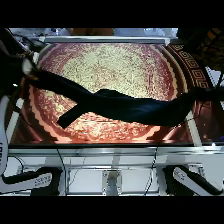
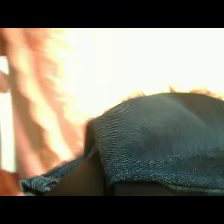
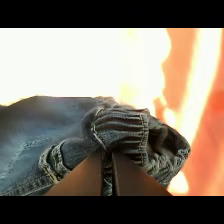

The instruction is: Fold the clothes and pants, and hang the long-sleeved shirts on hangers.

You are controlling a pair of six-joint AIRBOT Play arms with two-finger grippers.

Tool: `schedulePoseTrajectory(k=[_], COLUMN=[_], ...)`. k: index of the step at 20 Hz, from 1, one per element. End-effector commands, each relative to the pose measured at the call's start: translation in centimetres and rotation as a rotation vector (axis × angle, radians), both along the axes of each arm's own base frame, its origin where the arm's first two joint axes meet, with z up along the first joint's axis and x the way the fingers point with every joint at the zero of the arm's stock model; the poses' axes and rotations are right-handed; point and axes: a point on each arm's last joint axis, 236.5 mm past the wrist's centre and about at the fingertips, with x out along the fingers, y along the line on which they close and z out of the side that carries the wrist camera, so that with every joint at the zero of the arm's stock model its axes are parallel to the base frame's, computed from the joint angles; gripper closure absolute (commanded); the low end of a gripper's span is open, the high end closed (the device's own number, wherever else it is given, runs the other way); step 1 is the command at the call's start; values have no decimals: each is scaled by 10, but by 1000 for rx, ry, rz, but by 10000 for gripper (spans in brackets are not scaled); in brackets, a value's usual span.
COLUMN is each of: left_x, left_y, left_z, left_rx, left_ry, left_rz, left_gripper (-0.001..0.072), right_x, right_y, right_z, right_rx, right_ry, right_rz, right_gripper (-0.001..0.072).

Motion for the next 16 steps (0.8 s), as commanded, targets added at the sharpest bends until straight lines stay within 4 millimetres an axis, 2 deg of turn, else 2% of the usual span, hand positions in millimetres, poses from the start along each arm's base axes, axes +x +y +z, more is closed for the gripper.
schedulePoseTrajectory(k=[1,2,3,4,5,7,9,11,13,16], left_x=[1,-3,-8,-17,-25,-40,-59,-83,-112,-148], left_y=[50,56,58,58,58,61,67,79,83,58], left_z=[98,117,129,135,136,134,120,89,38,-51], left_rx=[-50,-44,-28,-7,-2,-3,18,26,12,-32], left_ry=[-219,-257,-276,-270,-255,-238,-195,-116,0,205], left_rz=[94,105,100,85,83,98,97,119,131,70], left_gripper=[685,685,685,685,685,685,685,684,684,684], right_x=[69,75,73,64,53,41,29,11,-18,-66], right_y=[-4,-13,-23,-36,-40,-46,-54,-68,-84,-93], right_z=[80,114,141,154,156,146,130,109,80,26], right_rx=[29,-26,-93,-161,-194,-164,-172,-193,-190,-166], right_ry=[-161,-231,-274,-269,-235,-190,-139,-91,-35,47], right_rz=[56,51,40,30,45,44,38,2,-46,-99], right_gripper=[699,699,699,699,698,697,697,697,696,695])
